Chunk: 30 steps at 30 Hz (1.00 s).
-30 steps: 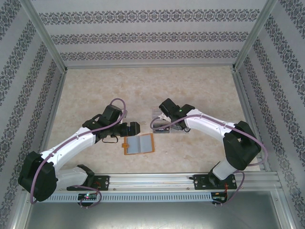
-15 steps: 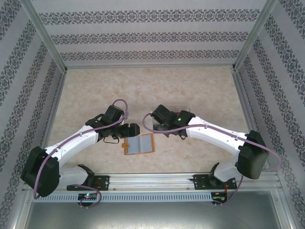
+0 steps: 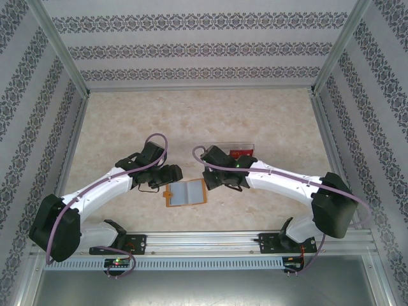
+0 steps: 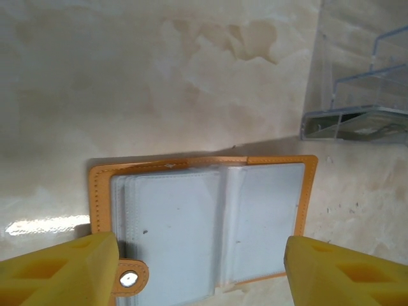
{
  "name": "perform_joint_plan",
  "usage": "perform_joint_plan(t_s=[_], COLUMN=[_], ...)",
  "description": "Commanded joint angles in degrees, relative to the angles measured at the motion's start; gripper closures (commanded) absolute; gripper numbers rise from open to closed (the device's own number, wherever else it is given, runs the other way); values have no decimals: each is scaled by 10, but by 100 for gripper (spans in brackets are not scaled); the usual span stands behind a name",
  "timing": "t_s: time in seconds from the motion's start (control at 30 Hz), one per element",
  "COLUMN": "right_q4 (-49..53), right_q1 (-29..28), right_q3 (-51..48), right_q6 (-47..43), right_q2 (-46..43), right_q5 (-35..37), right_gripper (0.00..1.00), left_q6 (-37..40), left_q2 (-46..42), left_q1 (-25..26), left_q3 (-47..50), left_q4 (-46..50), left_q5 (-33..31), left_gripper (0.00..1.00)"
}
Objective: Take the credit cards out of the card holder
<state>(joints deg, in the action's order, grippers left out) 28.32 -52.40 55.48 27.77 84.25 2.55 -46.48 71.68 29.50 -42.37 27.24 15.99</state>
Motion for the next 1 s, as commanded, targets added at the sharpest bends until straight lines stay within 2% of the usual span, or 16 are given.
perform_joint_plan(t_s=[0.0,0.17,0.27,0.97], right_q4=[-52,-76,-84,-108], right_q1=[-6,-6,-7,-7], right_q3=[-29,-50,-50,-38], right_q6=[19,4,2,5], right_q2=[13,27,41,145], right_q5=[-40,-64,-80,-91], right_gripper=[100,100,100,100], left_q6=[-42,-63,-74,-48], left_q2=[5,15,15,60], left_q1=[-4,-4,-3,-1], left_q3=[16,33,50,54], left_q4=[12,-6,-25,-58], left_q5=[-23,-11,-5,22], left_gripper=[31,37,44,49])
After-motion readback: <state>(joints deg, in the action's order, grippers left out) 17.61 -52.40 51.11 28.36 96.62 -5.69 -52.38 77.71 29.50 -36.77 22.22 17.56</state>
